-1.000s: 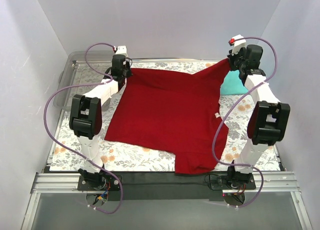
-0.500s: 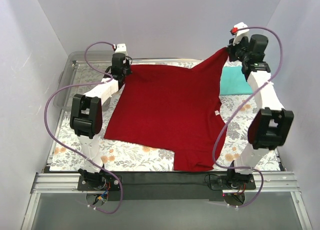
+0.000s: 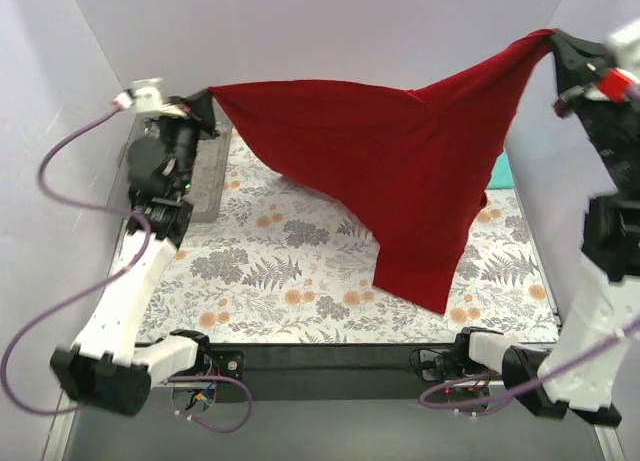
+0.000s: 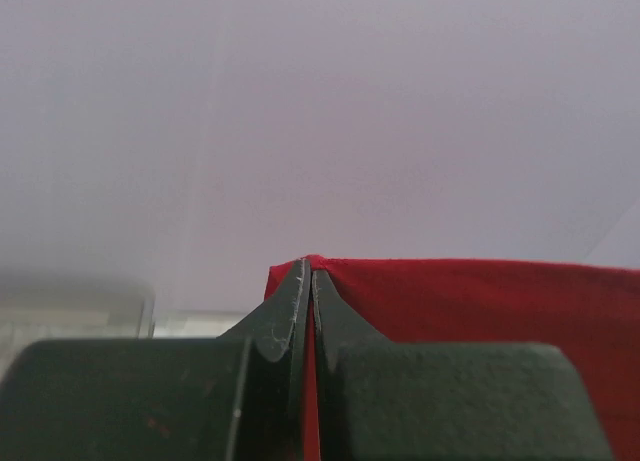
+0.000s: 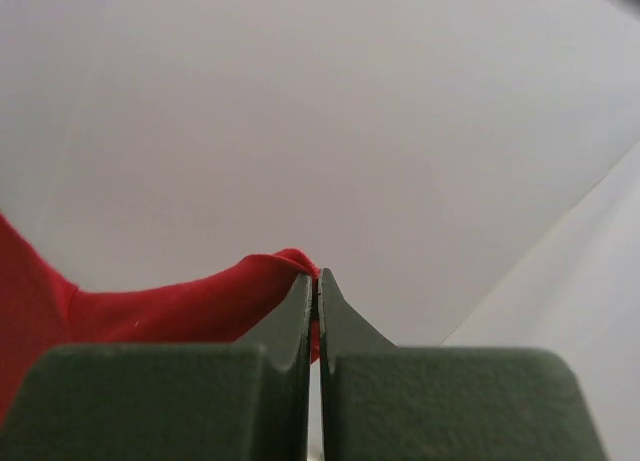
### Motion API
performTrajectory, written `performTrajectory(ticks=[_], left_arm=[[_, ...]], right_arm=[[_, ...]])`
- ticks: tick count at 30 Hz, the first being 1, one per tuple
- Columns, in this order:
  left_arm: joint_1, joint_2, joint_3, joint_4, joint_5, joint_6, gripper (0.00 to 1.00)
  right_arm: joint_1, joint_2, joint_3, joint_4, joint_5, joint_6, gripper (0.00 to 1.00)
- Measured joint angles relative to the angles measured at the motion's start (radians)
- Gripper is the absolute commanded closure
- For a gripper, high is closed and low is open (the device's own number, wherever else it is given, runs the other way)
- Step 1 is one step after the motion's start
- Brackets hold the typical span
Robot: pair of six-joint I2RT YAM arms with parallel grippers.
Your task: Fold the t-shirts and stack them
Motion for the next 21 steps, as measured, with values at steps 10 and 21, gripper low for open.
performTrajectory(ticks=[10,21], left_arm=[[0.0,-0.247,0.12,0.055,0.058,-0.066,1.0],[0.001,-0.04,0.063,-0.021,0.058,-0.048,1.0]], right_arm=[[-0.026,-0.081,0.357,-0.037,0.045,0.055,0.99],[-0.034,-0.071,-0.003,0.056,0.106,0.056,0.99]])
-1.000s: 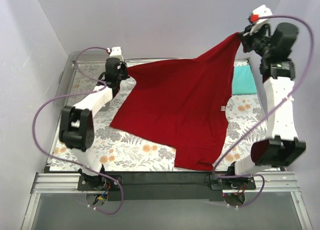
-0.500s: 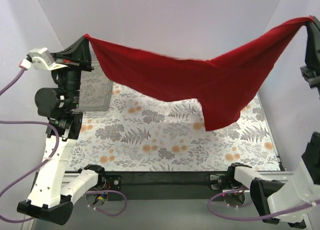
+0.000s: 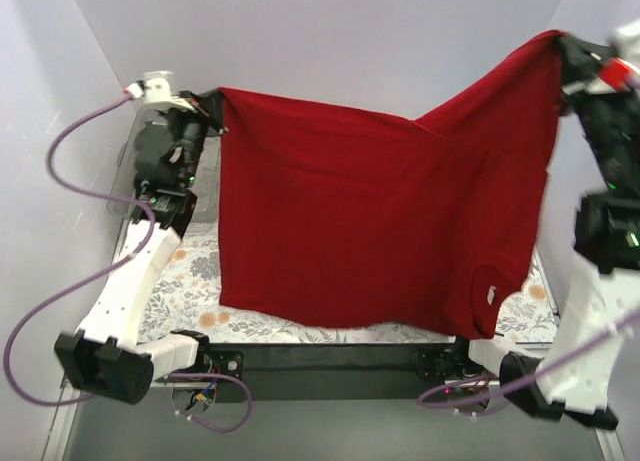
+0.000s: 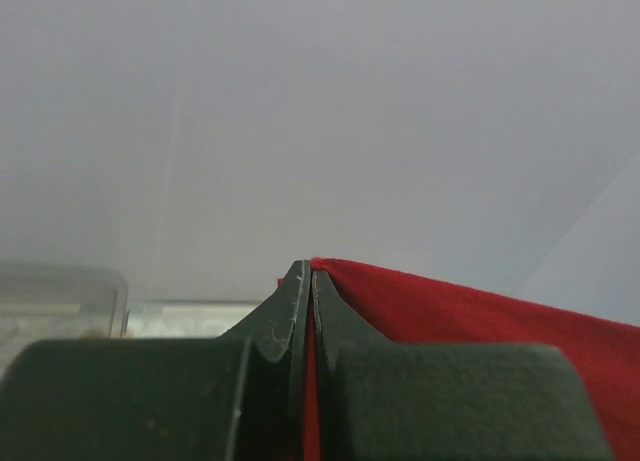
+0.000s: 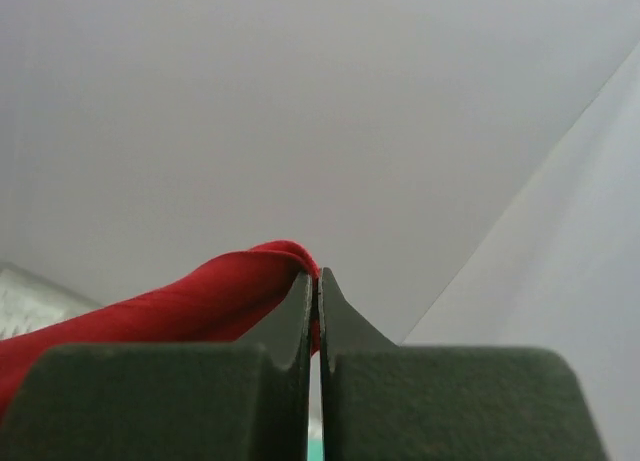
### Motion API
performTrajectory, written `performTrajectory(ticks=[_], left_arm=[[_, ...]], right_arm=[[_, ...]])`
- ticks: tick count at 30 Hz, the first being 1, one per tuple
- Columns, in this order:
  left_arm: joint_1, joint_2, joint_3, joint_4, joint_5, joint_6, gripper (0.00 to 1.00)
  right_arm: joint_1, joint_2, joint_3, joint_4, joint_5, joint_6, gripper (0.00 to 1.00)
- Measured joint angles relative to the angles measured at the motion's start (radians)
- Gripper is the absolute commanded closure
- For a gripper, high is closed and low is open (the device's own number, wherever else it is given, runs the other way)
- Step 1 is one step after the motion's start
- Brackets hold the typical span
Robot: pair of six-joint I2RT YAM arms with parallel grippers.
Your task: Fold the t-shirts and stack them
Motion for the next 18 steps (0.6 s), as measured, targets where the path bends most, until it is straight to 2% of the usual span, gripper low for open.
performTrajectory(ticks=[4,7,12,15,18], left_arm=[[0.0,0.193,-0.057,0.016,-0.017,0.027,1.0],[0.002,0.39,-0.056,0.035,-0.027,0.053,1.0],[0.002,0.779,0.097,0.003,-0.055,0.089,1.0],[0.002,0.966,0.237,-0.035,-0.077,0.101,1.0],[0.002,1.078,0.332,-0.081,-0.108,0.113,1.0]], right_arm=[[0.0,0.119,-0.28,0.098,-0.022,0.001,0.99],[0.0,0.275,-0.509,0.209,-0.03,0.002,0.99],[0.013,0.481,-0.807,0.375,-0.008,-0.008,0.99],[0.034,0.597,-0.824,0.467,0.017,-0.024,0.99],[0.053,0.713,-0.761,0.544,0.048,-0.024,0.99]])
